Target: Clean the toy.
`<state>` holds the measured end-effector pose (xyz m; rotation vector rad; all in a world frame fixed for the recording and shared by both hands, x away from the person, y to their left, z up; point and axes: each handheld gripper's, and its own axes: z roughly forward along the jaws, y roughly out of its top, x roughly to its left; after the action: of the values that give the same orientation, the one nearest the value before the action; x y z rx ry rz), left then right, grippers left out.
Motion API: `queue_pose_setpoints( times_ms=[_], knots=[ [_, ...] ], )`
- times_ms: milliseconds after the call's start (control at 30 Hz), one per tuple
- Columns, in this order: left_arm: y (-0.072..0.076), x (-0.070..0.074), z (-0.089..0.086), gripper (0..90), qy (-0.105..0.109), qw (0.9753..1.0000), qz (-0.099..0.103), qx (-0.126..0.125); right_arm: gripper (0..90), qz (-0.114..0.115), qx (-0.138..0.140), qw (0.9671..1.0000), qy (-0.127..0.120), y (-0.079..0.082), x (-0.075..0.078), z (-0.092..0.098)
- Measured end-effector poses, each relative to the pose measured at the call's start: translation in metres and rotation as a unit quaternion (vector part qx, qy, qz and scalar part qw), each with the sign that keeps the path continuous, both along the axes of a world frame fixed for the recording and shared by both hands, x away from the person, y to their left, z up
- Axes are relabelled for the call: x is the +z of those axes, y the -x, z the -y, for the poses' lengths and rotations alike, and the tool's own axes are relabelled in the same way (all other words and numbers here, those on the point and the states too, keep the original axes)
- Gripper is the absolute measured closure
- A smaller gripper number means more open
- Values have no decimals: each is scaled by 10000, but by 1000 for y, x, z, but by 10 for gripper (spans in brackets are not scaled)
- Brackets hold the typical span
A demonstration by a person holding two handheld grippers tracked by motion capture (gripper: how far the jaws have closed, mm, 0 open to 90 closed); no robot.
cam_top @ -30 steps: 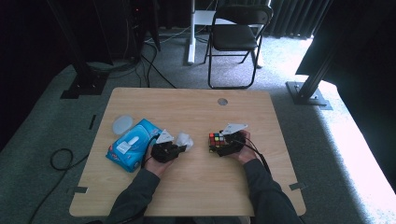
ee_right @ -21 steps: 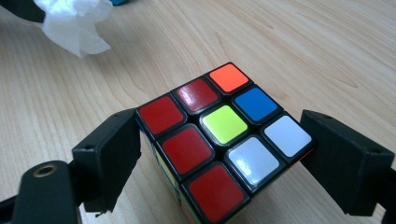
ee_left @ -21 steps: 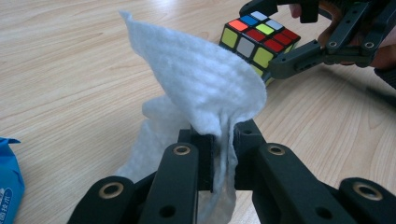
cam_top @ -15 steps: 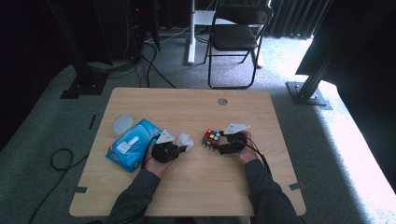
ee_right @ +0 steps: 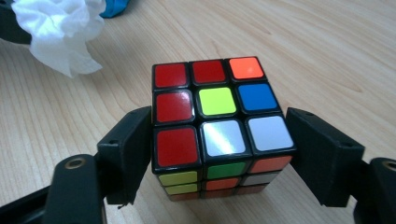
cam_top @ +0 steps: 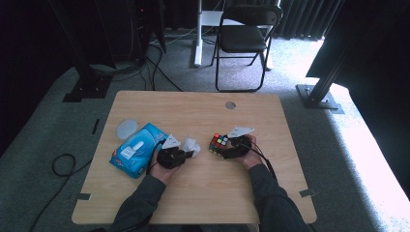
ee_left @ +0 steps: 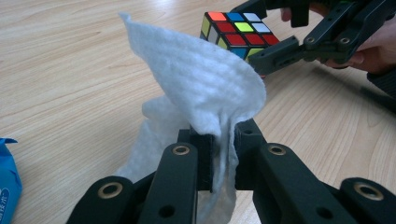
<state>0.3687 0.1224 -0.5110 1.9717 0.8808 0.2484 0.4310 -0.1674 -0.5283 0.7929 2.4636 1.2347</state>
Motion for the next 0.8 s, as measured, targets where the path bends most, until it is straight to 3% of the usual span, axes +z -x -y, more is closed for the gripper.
queue_pose_setpoints(
  times_ms=[200,800],
  knots=[
    [0,0,1,821,-6,10000,-4,-13,338,-20,83,10000,-48,0,0,1],
    [-1,1,-1,821,-15,10000,-3,2,343,26,15,9999,-132,6,2,-1]
  ],
)
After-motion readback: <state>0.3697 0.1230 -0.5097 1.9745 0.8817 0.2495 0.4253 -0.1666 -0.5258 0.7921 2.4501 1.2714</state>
